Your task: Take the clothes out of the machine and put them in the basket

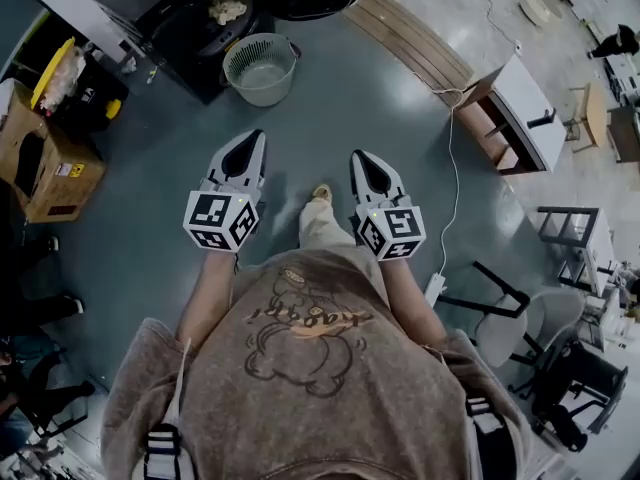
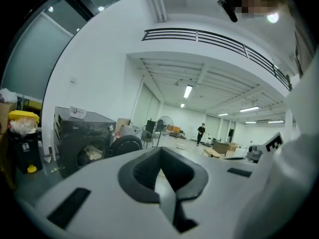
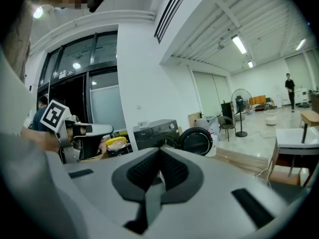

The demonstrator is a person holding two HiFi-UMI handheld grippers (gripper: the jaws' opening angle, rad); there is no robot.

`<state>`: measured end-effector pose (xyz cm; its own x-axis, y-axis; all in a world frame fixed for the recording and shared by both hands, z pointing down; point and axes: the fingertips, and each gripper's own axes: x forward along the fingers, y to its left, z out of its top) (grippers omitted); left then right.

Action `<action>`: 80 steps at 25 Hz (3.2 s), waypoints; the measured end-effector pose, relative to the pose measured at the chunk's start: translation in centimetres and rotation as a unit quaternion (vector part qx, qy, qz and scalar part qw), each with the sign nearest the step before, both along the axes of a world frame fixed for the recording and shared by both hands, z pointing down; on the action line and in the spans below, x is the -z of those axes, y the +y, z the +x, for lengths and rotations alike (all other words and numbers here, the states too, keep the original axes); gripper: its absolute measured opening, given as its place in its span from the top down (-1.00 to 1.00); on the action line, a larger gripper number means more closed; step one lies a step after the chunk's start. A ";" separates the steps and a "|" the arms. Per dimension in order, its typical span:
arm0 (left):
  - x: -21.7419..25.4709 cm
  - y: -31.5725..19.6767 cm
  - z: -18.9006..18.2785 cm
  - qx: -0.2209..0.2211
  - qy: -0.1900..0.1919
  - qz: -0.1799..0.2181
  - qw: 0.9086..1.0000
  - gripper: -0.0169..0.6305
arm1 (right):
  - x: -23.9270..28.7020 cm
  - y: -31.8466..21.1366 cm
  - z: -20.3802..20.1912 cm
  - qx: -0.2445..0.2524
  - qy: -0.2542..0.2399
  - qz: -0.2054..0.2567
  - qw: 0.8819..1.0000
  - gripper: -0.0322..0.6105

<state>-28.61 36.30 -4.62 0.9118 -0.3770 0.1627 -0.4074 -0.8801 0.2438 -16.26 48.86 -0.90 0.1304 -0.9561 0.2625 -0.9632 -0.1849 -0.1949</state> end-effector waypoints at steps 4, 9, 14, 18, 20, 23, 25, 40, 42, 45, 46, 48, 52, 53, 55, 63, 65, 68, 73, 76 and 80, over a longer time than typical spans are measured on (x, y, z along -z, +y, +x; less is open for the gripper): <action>0.6 -3.8 5.3 0.013 -0.002 0.001 1.000 0.93 | 0.6 -4.2 5.3 0.025 -0.001 0.000 1.000 0.91; 0.8 -8.0 10.9 0.033 -0.002 -0.001 0.999 0.93 | 0.5 -8.2 11.2 0.041 -0.008 -0.002 0.999 0.91; 0.6 -11.6 13.7 0.057 -0.009 0.003 0.998 0.93 | 0.0 -11.8 14.8 0.058 -0.025 0.000 0.998 0.91; 0.3 -13.2 15.3 0.069 -0.011 0.006 0.998 0.93 | -0.5 -13.7 16.7 0.070 -0.029 0.000 0.997 0.91; 0.1 -14.4 16.0 0.074 -0.012 0.007 0.997 0.93 | -0.9 -15.0 17.5 0.074 -0.034 -0.002 0.997 0.91; -0.1 -16.5 17.1 0.081 -0.013 0.005 0.997 0.93 | -1.2 -17.1 18.6 0.081 -0.036 -0.005 0.996 0.91; -0.2 -18.0 18.1 0.084 -0.010 0.005 0.996 0.93 | -1.3 -18.7 19.5 0.086 -0.034 -0.005 0.996 0.91; -1.7 -33.0 22.2 0.128 -0.014 -0.007 0.992 0.93 | -1.7 -36.4 23.5 0.166 -0.020 -0.015 0.986 0.91; -2.0 -35.3 21.9 0.142 -0.016 -0.012 0.990 0.93 | -1.6 -39.3 23.3 0.183 -0.019 -0.018 0.983 0.91; -2.2 -38.2 21.2 0.159 -0.015 -0.016 0.987 0.93 | -1.7 -43.2 22.7 0.208 -0.018 -0.023 0.978 0.91; -2.4 -39.1 20.9 0.166 -0.015 -0.019 0.986 0.93 | -1.7 -44.4 22.4 0.217 -0.017 -0.026 0.976 0.91; -2.7 -40.8 20.3 0.178 -0.015 -0.026 0.984 0.93 | -1.8 -46.6 21.8 0.234 -0.016 -0.033 0.972 0.91; -3.2 -43.8 20.1 0.186 -0.018 -0.028 0.982 0.93 | -2.2 -50.6 20.9 0.263 -0.013 -0.041 0.964 0.90; -3.2 -44.4 20.0 0.190 -0.019 -0.028 0.981 0.93 | -2.2 -51.5 20.7 0.271 -0.012 -0.042 0.962 0.91; -3.1 -45.4 19.9 0.200 -0.020 -0.027 0.979 0.93 | -2.2 -53.0 20.5 0.283 -0.012 -0.044 0.958 0.91; -4.0 -47.2 20.0 0.255 -0.024 -0.017 0.966 0.93 | -2.7 -57.3 21.0 0.344 -0.004 -0.034 0.938 0.91; -4.7 -47.0 20.1 0.274 -0.029 -0.015 0.961 0.93 | -3.3 -57.7 21.1 0.364 -0.005 -0.034 0.931 0.90; -6.2 -46.2 20.9 0.291 -0.031 -0.017 0.956 0.93 | -4.6 -57.7 21.7 0.386 -0.027 -0.034 0.921 0.91; -9.5 -45.6 21.8 0.309 -0.016 -0.029 0.951 0.93 | -7.4 -58.8 22.0 0.410 -0.048 -0.023 0.911 0.91; -12.7 -46.6 21.7 0.314 -0.015 -0.026 0.949 0.93 | -10.6 -59.6 22.1 0.412 -0.065 -0.021 0.909 0.91; -17.6 -49.7 20.6 0.322 -0.010 -0.008 0.947 0.93 | -16.3 -62.3 21.6 0.416 -0.049 -0.013 0.908 0.91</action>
<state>-7.97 -13.42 12.97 0.4909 -0.8508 0.1874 -0.8625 -0.4442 0.2424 5.38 -13.40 15.43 -0.6602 -0.7057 0.2571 -0.7491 0.5938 -0.2937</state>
